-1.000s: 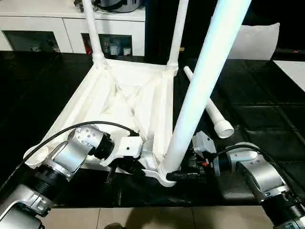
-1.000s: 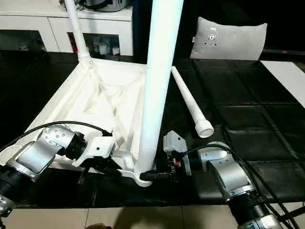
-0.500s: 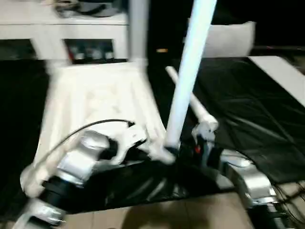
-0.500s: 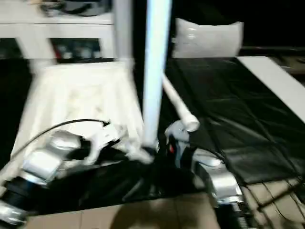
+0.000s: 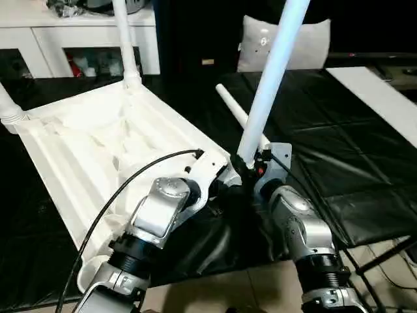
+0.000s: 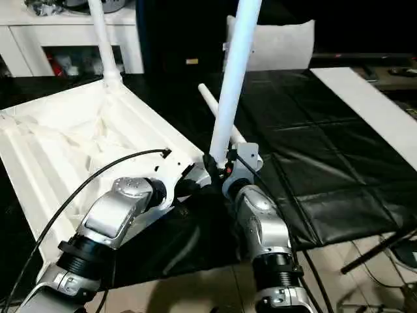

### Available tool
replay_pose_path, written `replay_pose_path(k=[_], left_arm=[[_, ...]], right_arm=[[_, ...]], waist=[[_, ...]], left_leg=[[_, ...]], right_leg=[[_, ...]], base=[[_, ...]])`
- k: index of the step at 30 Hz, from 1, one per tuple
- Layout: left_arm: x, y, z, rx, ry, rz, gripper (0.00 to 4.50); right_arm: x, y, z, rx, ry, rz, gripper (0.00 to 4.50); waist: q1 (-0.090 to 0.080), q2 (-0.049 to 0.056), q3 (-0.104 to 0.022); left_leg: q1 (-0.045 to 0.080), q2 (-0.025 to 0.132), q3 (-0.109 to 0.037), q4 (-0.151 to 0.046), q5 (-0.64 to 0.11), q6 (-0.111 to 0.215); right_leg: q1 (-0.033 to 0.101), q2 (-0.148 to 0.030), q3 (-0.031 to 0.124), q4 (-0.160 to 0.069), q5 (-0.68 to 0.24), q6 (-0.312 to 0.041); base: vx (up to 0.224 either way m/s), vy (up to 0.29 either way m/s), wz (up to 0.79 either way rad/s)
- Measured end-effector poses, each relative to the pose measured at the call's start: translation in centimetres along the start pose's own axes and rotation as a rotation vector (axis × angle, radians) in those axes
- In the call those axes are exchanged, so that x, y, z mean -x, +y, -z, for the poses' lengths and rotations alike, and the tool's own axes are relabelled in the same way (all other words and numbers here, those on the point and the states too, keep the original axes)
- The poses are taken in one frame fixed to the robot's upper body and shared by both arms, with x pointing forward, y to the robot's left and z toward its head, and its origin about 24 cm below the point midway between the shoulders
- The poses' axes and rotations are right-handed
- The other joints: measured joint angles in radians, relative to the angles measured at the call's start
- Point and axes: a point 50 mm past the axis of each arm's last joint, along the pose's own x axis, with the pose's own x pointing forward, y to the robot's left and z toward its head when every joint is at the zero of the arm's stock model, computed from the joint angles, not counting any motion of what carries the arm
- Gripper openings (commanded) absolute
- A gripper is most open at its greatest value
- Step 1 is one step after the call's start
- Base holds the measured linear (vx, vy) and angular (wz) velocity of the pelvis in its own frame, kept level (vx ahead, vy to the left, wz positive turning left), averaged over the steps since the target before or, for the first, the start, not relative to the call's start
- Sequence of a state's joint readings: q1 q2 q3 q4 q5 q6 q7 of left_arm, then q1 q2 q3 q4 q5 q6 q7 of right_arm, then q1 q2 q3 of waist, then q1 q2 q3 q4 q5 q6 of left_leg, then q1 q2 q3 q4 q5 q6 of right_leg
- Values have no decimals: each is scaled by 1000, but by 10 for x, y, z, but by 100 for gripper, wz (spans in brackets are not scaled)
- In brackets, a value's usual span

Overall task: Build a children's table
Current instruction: Rotate leg to tighten

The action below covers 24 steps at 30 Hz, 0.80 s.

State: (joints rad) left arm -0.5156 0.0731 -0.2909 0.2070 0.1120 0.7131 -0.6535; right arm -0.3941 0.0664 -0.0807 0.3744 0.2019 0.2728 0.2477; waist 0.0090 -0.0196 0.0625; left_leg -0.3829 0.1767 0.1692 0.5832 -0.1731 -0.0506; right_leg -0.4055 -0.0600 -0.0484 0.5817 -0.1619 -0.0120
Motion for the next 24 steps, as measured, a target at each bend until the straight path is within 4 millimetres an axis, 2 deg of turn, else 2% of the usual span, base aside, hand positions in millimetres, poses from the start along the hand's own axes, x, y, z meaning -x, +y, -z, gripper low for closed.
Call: replay_pose_path(k=[5,6,9,11,12,13,14,15,18,21,24], left_arm=[[1,1,0,-32,-10,13,0],[0,1,-1,-48,-11,20,0],[-2,2,-1,-76,-14,40,0],[-6,2,-3,-63,-22,58,0],[-6,3,-2,-50,-25,62,28],[-6,5,-2,-28,-34,65,28],[-5,6,-1,-12,-39,67,55],[-5,7,-2,8,-66,74,55],[-2,4,-15,-1,-176,93,85],[5,6,-21,-16,-219,85,85],[15,10,-15,-11,-209,63,85]], right_arm=[[2,-1,-2,19,-16,-14,398],[5,-2,0,30,-18,-13,411],[11,-7,0,54,-25,-2,428],[23,-12,-1,56,-46,3,445],[26,-13,-1,53,-52,1,449],[31,-14,-4,40,-70,2,449],[34,-14,-7,36,-86,2,450],[36,-14,-10,31,-104,4,450],[44,-15,-24,9,-174,8,450],[50,-15,-28,12,-188,3,450],[54,-16,-22,17,-125,0,450]], waist=[[15,1,0],[23,2,0],[31,3,1],[42,5,1],[42,6,0],[41,9,0],[42,10,0],[42,10,0],[45,10,0],[42,12,-1],[37,13,-2]], left_leg=[[-1,2,1,-4,1,-1],[-1,2,1,-4,1,-1],[0,1,3,-4,1,-1],[0,1,3,-3,1,-1],[1,0,4,-3,1,-1],[1,0,4,-3,1,-1],[1,0,4,-3,1,-1],[1,0,4,-3,1,-1],[0,1,4,-3,1,-1],[0,1,4,-3,1,-1],[0,1,4,-3,1,-1]], right_leg=[[-2,1,-2,0,-1,0],[-2,1,-2,0,-1,0],[-2,0,-1,0,0,0],[-1,-1,1,-1,-1,2],[-1,-1,2,-1,-1,5],[-1,-1,2,-1,-1,6],[-1,-1,2,-1,0,6],[-1,-1,2,-1,0,6],[-1,0,2,-1,0,6],[-1,0,2,-2,0,7],[-2,0,2,-2,1,5]], base=[[0,0,0],[0,0,0],[0,0,0],[0,0,0],[0,0,0],[0,0,0],[0,0,0],[0,0,0],[0,0,0],[0,0,0],[0,0,0]])
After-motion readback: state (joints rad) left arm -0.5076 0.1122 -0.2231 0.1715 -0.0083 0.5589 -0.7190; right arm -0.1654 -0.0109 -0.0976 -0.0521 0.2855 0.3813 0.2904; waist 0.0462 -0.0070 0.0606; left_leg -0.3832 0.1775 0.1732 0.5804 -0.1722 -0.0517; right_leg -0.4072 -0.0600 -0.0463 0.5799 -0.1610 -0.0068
